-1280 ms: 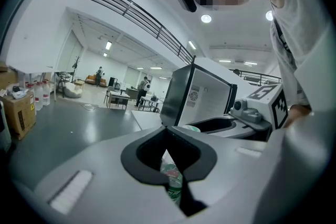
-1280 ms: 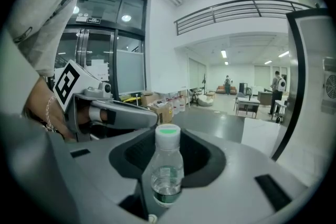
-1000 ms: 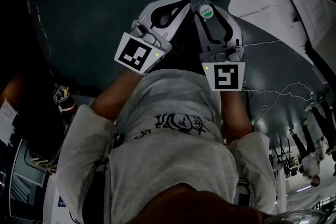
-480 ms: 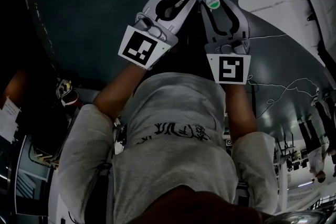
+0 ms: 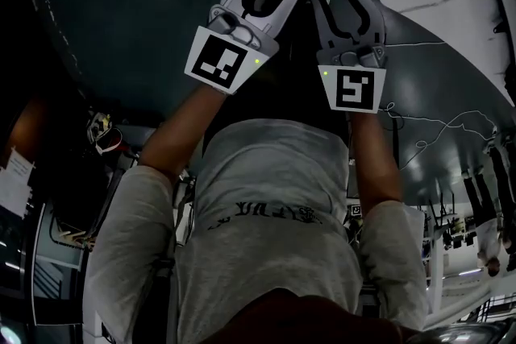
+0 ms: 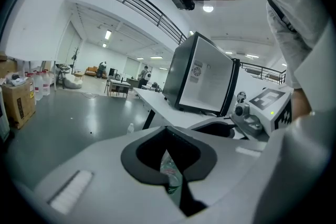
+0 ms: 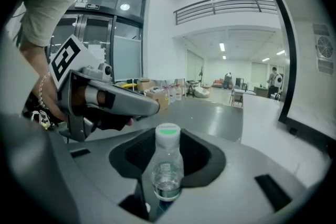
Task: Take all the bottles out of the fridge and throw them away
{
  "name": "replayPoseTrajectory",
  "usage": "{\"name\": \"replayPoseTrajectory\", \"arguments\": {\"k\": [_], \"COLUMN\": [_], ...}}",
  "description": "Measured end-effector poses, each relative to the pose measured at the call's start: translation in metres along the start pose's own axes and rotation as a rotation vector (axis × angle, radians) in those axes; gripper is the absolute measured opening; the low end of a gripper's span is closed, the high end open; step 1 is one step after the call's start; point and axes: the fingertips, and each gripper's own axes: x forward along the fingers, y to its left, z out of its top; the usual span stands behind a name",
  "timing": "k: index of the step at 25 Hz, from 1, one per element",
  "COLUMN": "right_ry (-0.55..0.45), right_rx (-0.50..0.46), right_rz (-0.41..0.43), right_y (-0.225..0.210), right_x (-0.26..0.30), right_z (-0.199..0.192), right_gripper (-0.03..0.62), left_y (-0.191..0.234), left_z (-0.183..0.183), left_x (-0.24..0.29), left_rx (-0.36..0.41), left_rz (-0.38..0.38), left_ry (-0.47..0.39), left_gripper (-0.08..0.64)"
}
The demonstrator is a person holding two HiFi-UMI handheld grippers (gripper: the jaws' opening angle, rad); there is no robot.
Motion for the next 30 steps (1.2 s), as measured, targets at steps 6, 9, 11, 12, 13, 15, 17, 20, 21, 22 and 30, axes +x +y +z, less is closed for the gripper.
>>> {"name": "replayPoseTrajectory", "arguments": {"k": [6,9,11,12,13,15,17,20,21,22,30], "right_ry": [0.016,0.021,0.027,0.03,0.033,0.042,0.051,0.058,0.059,0.061,0.098], "right_rx": [0.003,-0.005,-0.008,-0.01,-0.014,-0.021,-0.025,-0.038,-0.041,-0.043,-0.054], "right_rz": [-0.012,-0.011,-0.009,-0.007,-0.005,0.0,0.002,0.005,0.005,0.005,-0.006], "right_y": [-0.004,-0.002,0.0,0.001,0.003,0.005,0.007,0.007,0.006,0.006,0.001], "right_x": [0.014,0.021,0.025,0.026,0.028,0.032,0.037,0.046,0.049,0.051,0.067], "right_z": [-0.031,-0.044,-0.051,-0.055,-0.059,-0.069,-0.077,-0.089,-0.093,-0.097,-0.128], "right_gripper": [0.149,0.149,0.149,0.149,0.149,0.149,0.149,0.149,0.149,0.149,0.149], "left_y": [0.008,0.011,0.013,0.014,0.015,0.017,0.019,0.023,0.024,0.025,0.031], "left_z": [-0.033,-0.047,-0.055,-0.059,-0.064,-0.073,-0.081,-0.092,-0.096,-0.1,-0.125], "left_x": [0.011,0.015,0.017,0.018,0.019,0.021,0.023,0.03,0.032,0.035,0.047], "left_rx": [0.004,0.009,0.011,0.01,0.009,0.006,0.007,0.012,0.015,0.017,0.027], "left_rz": [0.011,0.012,0.013,0.015,0.017,0.021,0.022,0.021,0.021,0.02,0.025], "left_ry": [0.026,0.034,0.037,0.038,0.04,0.045,0.052,0.054,0.055,0.057,0.076], "left_gripper": [0.009,0.009,0.009,0.009,0.009,0.009,0.009,0.009,0.009,0.009,0.009]}}
